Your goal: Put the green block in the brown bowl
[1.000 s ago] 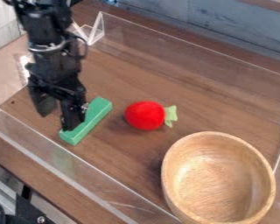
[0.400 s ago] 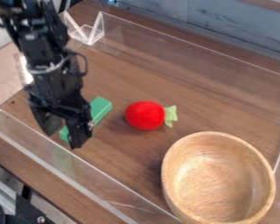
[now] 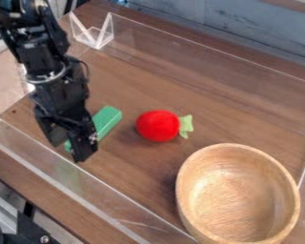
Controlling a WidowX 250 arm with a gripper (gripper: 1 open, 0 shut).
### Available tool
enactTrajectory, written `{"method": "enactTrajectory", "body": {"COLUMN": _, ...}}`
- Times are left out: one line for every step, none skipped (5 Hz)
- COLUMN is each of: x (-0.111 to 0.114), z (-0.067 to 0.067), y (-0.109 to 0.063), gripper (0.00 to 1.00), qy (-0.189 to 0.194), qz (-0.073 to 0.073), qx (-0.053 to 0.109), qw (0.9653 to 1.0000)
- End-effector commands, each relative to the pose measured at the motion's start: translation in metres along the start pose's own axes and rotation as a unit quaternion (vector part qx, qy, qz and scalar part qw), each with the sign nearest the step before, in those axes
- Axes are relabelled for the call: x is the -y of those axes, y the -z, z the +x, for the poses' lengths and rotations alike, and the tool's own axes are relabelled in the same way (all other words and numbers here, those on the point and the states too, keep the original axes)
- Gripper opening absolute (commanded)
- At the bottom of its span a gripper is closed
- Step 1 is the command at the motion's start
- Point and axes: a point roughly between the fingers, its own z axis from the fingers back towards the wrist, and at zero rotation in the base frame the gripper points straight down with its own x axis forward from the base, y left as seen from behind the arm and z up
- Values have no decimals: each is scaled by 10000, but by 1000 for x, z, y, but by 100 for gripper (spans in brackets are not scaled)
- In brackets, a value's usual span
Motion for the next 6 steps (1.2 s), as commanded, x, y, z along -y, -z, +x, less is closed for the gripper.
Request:
{"method": "enactTrajectory", "body": {"x": -9, "z": 10, "y": -1, "gripper": 100, "qy": -126, "qz": 66, "qx": 229, "qw": 9996}}
{"method": "enactTrajectory", "body": {"x": -13, "z": 13, "y": 6, "gripper": 100, "qy": -228, "qz": 29, "qx": 278, "qw": 9994}}
{"method": "enactTrajectory", "body": {"x": -20, "z": 19, "y": 6, "gripper": 100, "qy": -415, "qz": -3, "qx": 315, "qw": 9986}}
{"method": "enactTrajectory", "body": {"x": -26, "z": 24, "y": 7, "gripper": 100, "qy": -545, "qz": -28, "qx": 319, "qw": 9980}}
{"method": "enactTrajectory", "body": {"x": -32, "z": 28, "y": 10, "gripper": 100, "qy": -617, "qz": -19, "qx": 300, "qw": 9976}}
{"method": "enactTrajectory", "body": {"x": -37, "z": 34, "y": 6, "gripper": 100, "qy": -318, "qz": -36, "qx": 236, "qw": 9992}}
